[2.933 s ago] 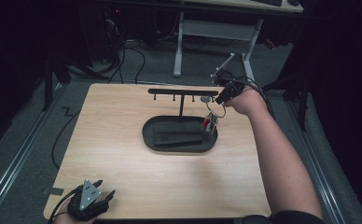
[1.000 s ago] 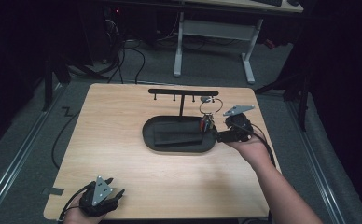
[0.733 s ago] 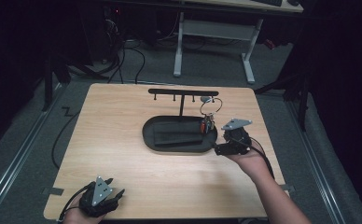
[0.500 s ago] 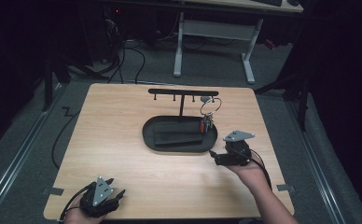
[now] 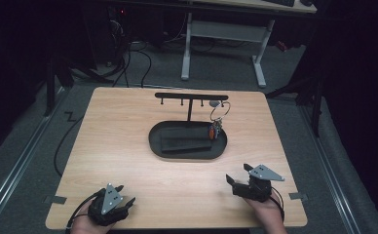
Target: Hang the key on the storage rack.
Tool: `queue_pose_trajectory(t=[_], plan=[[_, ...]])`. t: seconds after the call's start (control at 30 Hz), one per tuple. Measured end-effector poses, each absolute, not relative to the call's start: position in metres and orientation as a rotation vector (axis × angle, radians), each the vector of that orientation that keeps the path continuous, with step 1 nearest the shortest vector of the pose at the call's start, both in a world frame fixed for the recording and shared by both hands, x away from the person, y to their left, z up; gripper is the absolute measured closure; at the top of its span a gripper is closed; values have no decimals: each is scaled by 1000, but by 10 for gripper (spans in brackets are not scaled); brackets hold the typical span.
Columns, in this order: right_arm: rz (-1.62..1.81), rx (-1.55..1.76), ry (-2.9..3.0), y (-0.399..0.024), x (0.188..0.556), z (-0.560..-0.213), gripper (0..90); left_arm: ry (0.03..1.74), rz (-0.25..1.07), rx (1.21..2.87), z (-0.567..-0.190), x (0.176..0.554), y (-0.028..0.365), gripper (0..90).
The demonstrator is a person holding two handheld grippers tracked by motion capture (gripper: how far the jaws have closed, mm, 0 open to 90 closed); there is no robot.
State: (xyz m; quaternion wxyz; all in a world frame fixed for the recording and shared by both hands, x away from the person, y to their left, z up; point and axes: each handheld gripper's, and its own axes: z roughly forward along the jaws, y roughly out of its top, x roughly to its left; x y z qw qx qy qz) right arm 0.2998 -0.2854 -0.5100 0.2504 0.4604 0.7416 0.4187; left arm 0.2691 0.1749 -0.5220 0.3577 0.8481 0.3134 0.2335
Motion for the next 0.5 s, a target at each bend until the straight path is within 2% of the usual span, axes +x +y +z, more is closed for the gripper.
queue_pose_trajectory(t=[0.5], plan=[[1053,1300,1997,-307,281,-518,167,691,553,2216,-521,291,147,415]])
